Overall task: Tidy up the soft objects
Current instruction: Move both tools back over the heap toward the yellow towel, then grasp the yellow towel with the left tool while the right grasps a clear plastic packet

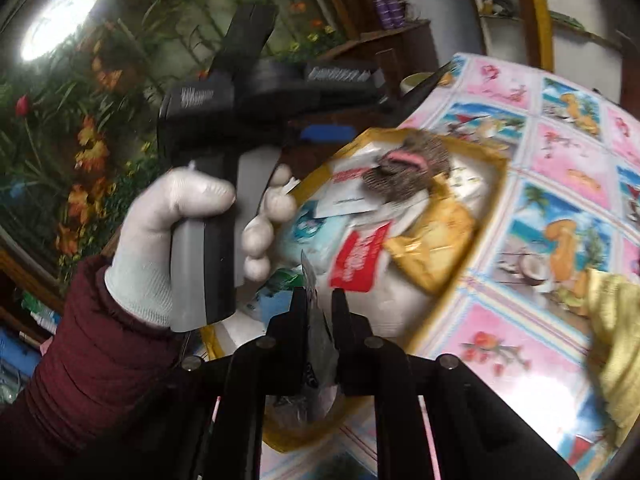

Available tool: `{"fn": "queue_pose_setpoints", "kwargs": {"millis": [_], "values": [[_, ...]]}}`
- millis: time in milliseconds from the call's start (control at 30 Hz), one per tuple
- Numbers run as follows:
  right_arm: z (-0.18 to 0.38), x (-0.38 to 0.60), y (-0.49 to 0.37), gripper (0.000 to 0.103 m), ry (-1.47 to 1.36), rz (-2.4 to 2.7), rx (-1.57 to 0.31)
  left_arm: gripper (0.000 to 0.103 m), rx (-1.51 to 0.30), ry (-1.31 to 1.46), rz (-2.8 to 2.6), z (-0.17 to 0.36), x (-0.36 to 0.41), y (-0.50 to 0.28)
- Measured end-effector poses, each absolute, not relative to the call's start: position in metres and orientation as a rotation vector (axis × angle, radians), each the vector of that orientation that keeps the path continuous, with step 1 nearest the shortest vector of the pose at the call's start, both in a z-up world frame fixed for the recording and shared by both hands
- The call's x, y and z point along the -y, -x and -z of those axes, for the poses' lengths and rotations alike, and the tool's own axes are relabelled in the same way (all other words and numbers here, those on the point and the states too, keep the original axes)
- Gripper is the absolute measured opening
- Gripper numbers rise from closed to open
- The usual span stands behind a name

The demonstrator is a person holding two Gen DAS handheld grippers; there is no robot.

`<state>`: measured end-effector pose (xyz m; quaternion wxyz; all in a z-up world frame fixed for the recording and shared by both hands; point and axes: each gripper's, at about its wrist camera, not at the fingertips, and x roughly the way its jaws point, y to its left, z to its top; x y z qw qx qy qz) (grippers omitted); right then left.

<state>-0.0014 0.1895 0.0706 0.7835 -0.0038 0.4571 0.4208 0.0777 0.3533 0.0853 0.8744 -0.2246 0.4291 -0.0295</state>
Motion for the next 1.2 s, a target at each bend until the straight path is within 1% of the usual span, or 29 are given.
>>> {"fn": "queue_pose_setpoints", "kwargs": {"millis": [33, 100, 133, 267, 467, 567, 633, 667, 700, 733, 767, 833, 867, 933, 1033, 1200], "values": [[-0.068, -0.195, 0.004, 0.013, 0.021, -0.907, -0.978, 0.065, -0.895, 0.443, 0.050, -0.088, -0.352, -0.074], [-0.067, -0.201, 0.009, 0.021, 0.053, -0.907, -0.954, 0.065, -0.881, 0.418, 0.036, -0.094, -0.350, -0.065], [-0.069, -0.203, 0.012, 0.022, 0.065, -0.902, -0.937, 0.065, -0.871, 0.414, 0.031, -0.098, -0.349, -0.059], [-0.077, -0.198, 0.013, 0.041, 0.037, -0.899, -0.900, 0.065, -0.813, 0.402, 0.009, -0.116, -0.342, -0.036], [-0.089, -0.158, 0.018, 0.041, -0.016, -0.850, -0.863, 0.065, -0.680, 0.293, 0.013, -0.156, -0.303, 0.006], [-0.099, -0.123, 0.026, 0.041, -0.020, -0.765, -0.792, 0.065, -0.591, 0.252, -0.002, -0.180, -0.280, 0.029], [-0.106, -0.097, 0.032, 0.043, -0.010, -0.675, -0.724, 0.079, -0.533, 0.246, 0.004, -0.193, -0.266, 0.044], [-0.109, -0.080, 0.035, 0.053, -0.008, -0.617, -0.683, 0.089, -0.502, 0.253, 0.025, -0.198, -0.259, 0.051], [-0.110, -0.067, 0.036, 0.070, -0.013, -0.572, -0.649, 0.093, -0.487, 0.269, 0.071, -0.198, -0.251, 0.056], [-0.111, -0.045, 0.038, 0.076, -0.026, -0.514, -0.605, 0.093, -0.506, 0.281, 0.127, -0.196, -0.243, 0.057], [-0.112, -0.031, 0.036, 0.079, -0.037, -0.476, -0.587, 0.093, -0.557, 0.283, 0.170, -0.190, -0.233, 0.053], [-0.108, 0.004, 0.023, 0.079, -0.059, -0.408, -0.640, 0.093, -0.676, 0.279, 0.205, -0.171, -0.215, 0.043], [-0.104, 0.020, 0.015, 0.079, -0.084, -0.379, -0.676, 0.093, -0.707, 0.288, 0.219, -0.162, -0.208, 0.040], [-0.095, 0.053, 0.002, 0.078, -0.147, -0.324, -0.713, 0.093, -0.746, 0.313, 0.236, -0.145, -0.197, 0.037], [-0.084, 0.076, -0.010, 0.078, -0.184, -0.292, -0.737, 0.093, -0.804, 0.358, 0.266, -0.124, -0.184, 0.033], [-0.067, 0.094, -0.007, 0.078, -0.299, -0.386, -0.777, 0.093, -0.857, 0.356, 0.273, -0.110, -0.161, 0.037]]}}
